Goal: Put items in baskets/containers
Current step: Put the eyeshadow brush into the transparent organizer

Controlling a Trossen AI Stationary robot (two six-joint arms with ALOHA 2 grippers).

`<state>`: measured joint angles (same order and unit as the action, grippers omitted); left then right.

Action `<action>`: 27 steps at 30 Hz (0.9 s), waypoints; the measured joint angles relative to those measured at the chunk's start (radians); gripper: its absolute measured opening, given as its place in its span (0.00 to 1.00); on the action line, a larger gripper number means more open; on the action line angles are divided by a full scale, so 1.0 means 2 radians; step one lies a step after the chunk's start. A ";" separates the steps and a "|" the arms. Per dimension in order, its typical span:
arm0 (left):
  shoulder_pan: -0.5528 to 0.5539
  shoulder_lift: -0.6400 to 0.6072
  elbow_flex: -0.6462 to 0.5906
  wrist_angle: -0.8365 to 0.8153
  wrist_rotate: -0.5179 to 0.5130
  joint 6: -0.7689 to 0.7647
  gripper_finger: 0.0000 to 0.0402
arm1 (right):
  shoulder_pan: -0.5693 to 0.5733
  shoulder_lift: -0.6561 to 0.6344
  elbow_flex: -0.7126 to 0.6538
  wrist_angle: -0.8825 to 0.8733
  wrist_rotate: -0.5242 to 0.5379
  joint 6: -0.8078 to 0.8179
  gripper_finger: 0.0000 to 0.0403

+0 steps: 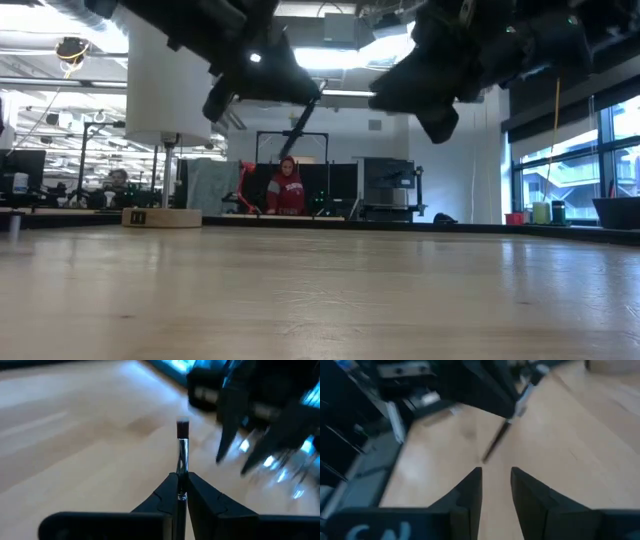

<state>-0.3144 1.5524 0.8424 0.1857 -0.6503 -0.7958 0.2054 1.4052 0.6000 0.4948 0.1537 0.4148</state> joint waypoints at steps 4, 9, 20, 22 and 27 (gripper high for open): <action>-0.002 0.002 -0.043 0.140 -0.021 0.022 0.07 | -0.001 0.007 -0.040 0.129 0.001 0.001 0.25; -0.002 0.002 -0.089 0.261 -0.047 0.054 0.07 | -0.001 0.007 -0.057 0.184 0.011 0.006 0.25; 0.002 0.006 -0.095 0.332 -0.024 0.121 0.07 | -0.004 0.008 -0.057 0.189 0.023 0.012 0.43; 0.003 0.006 -0.095 0.332 -0.018 0.122 0.07 | -0.004 0.008 -0.057 0.190 0.024 0.012 0.46; 0.002 0.006 -0.095 0.333 -0.014 0.156 0.07 | -0.004 0.008 -0.056 0.213 0.022 0.010 0.47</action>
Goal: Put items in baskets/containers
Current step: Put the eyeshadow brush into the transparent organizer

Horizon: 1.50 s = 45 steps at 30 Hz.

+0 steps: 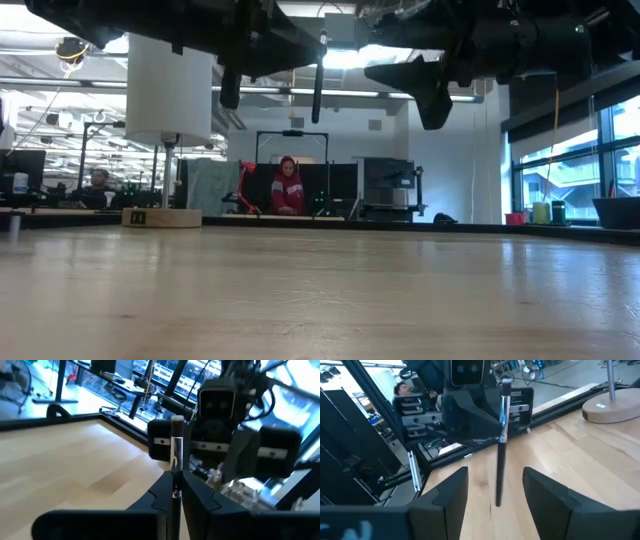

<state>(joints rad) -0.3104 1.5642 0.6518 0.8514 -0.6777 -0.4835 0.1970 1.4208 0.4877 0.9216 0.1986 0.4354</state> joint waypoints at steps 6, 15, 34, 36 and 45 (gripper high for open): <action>0.004 0.000 0.000 0.021 0.003 0.053 0.07 | 0.000 0.010 0.027 -0.036 0.013 -0.048 0.47; 0.055 0.000 0.001 0.033 -0.029 0.058 0.07 | -0.016 0.032 0.045 -0.035 0.077 -0.108 0.47; 0.095 0.000 0.001 0.037 0.114 0.064 0.07 | -0.101 0.032 0.100 -0.094 -0.121 -0.090 0.47; 0.095 0.000 0.001 0.043 0.121 0.064 0.07 | -0.101 0.032 0.107 -0.104 -0.123 -0.089 0.47; 0.093 0.000 0.001 0.063 0.143 0.065 0.07 | -0.101 0.031 0.123 -0.158 -0.123 -0.088 0.28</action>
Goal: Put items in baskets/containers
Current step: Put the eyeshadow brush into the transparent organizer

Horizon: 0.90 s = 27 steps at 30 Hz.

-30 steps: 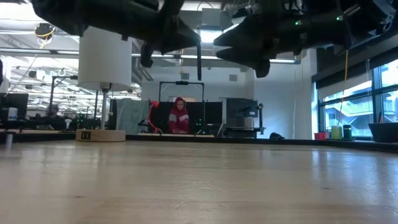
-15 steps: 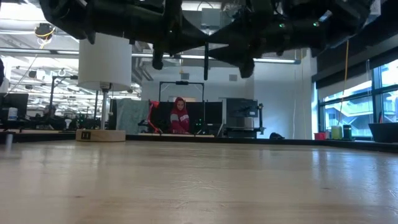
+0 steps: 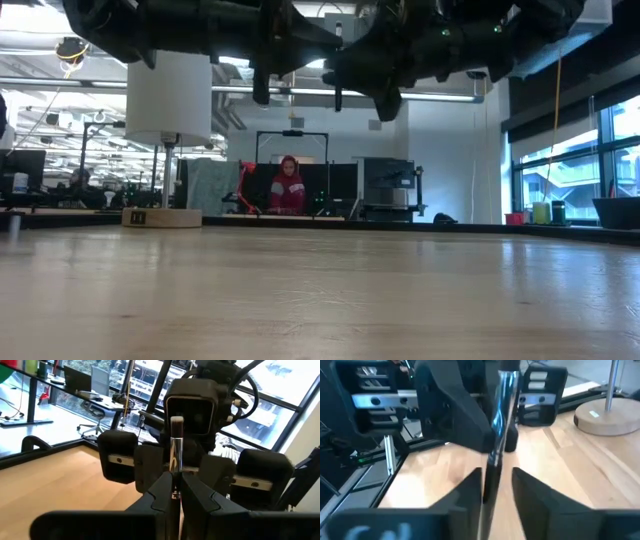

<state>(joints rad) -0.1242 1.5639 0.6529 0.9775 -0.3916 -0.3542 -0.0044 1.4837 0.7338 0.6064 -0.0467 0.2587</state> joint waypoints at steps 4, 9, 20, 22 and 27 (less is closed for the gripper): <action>0.000 0.000 0.000 0.000 0.001 0.001 0.07 | 0.000 0.000 0.000 -0.002 -0.005 0.002 0.12; 0.000 0.000 0.000 -0.007 -0.001 0.008 0.07 | 0.000 0.000 0.000 -0.005 -0.004 0.013 0.07; -0.002 0.000 0.000 -0.041 0.000 0.032 0.29 | 0.044 -0.096 0.055 -0.300 0.094 0.025 0.07; -0.002 0.000 0.000 -0.045 0.002 0.032 0.34 | 0.067 -0.111 0.085 -0.374 0.119 0.035 0.07; -0.002 0.000 0.000 -0.046 0.029 0.053 0.40 | 0.148 -0.124 0.150 -0.556 0.165 0.084 0.07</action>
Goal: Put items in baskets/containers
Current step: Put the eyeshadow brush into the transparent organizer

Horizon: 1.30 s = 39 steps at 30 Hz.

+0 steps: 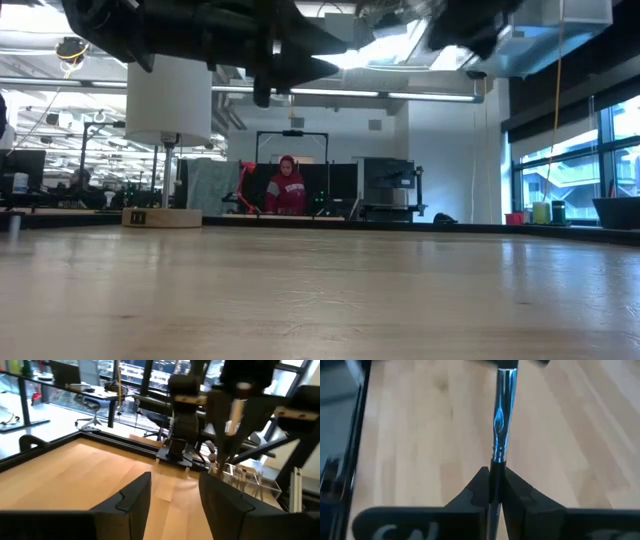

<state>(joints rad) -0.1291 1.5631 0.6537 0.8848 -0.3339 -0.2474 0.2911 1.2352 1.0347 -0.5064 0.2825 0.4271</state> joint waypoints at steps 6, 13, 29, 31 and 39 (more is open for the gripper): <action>0.000 0.000 0.000 -0.005 0.007 0.011 0.41 | 0.118 -0.001 0.042 -0.127 0.059 0.077 0.07; 0.000 0.000 0.000 -0.015 0.006 0.011 0.41 | 0.244 -0.001 0.063 -0.167 0.107 0.191 0.07; 0.000 0.000 0.000 -0.026 0.000 -0.010 0.41 | 0.391 0.012 0.039 -0.285 0.106 0.440 0.07; 0.000 0.000 0.000 -0.026 -0.002 -0.010 0.41 | 0.397 0.013 0.036 -0.286 0.102 0.449 0.07; 0.000 0.000 0.000 -0.040 -0.003 -0.016 0.41 | 0.428 0.032 -0.002 -0.291 0.097 0.494 0.08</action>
<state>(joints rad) -0.1287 1.5631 0.6529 0.8056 -0.3389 -0.2794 1.1468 1.2997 1.0303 -1.0882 0.4757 1.4160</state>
